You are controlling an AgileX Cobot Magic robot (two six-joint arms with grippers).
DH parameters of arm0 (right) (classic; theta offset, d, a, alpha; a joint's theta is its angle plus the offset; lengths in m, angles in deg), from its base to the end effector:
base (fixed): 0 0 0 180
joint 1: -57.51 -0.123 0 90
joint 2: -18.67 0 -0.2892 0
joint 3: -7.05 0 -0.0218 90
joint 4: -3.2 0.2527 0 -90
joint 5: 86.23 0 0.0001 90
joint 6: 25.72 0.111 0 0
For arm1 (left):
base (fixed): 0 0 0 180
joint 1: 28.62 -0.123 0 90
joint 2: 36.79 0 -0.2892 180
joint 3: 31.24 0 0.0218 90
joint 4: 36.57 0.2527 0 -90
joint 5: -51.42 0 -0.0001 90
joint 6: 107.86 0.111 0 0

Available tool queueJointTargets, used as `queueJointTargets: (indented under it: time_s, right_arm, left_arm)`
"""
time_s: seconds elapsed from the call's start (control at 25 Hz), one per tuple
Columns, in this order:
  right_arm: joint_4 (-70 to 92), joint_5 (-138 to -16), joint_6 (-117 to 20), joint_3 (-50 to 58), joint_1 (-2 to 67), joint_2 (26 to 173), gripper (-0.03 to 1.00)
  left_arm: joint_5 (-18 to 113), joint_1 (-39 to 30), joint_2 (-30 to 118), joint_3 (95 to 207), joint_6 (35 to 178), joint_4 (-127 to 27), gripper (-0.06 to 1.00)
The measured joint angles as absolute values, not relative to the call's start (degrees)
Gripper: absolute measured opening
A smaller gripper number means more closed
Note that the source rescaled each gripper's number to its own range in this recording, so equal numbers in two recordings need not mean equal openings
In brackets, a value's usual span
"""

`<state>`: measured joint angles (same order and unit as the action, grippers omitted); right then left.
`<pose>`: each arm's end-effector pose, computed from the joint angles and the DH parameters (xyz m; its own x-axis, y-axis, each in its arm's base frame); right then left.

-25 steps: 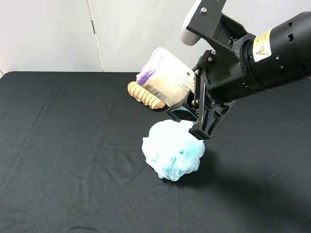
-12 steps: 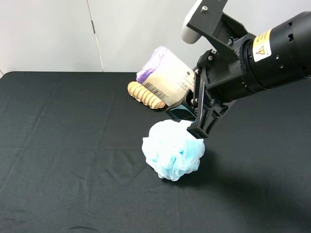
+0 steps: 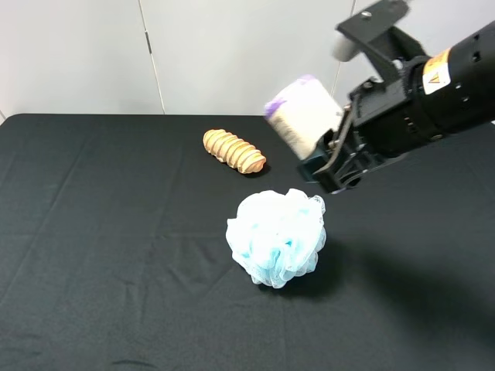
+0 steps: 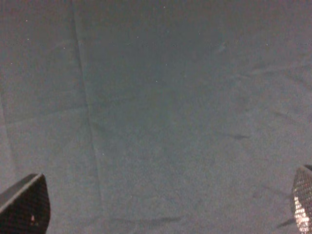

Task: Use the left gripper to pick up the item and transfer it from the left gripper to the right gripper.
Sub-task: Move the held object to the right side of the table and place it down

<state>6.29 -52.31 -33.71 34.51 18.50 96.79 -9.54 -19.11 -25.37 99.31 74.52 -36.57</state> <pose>0.2013 0.1674 0.2748 -0.5270 -0.5485 -0.6492 -0.6973 0.7157 -0.0387 0.0206 -0.0035 0.2637 -0.5128 0.1280 -0.8489 0.1867 0.9818 0.0353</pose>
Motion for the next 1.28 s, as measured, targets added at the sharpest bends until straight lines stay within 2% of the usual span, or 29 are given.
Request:
queueJointTargets:
  time_s: [0.48, 0.68, 1.04, 1.28]
  right_arm:
    - [6.03, -47.18, -31.04, 34.43, 37.44, 97.10, 0.05]
    - [6.14, -40.64, -31.04, 30.97, 44.25, 102.62, 0.05]
    - [6.14, -38.87, -31.20, 20.85, 46.25, 115.70, 0.05]
    - [4.10, -39.68, -31.20, 17.84, 46.25, 122.74, 0.05]
  left_arm:
    - [-9.54, -19.11, -25.37, 99.31, 74.52, -36.57, 0.97]
    - [-9.43, -19.11, -27.06, 99.31, 74.52, -36.26, 0.97]
    - [-9.51, -19.11, -29.46, 99.36, 74.46, -36.10, 0.97]
    - [-9.51, -19.11, -29.46, 99.36, 74.46, -35.97, 0.97]
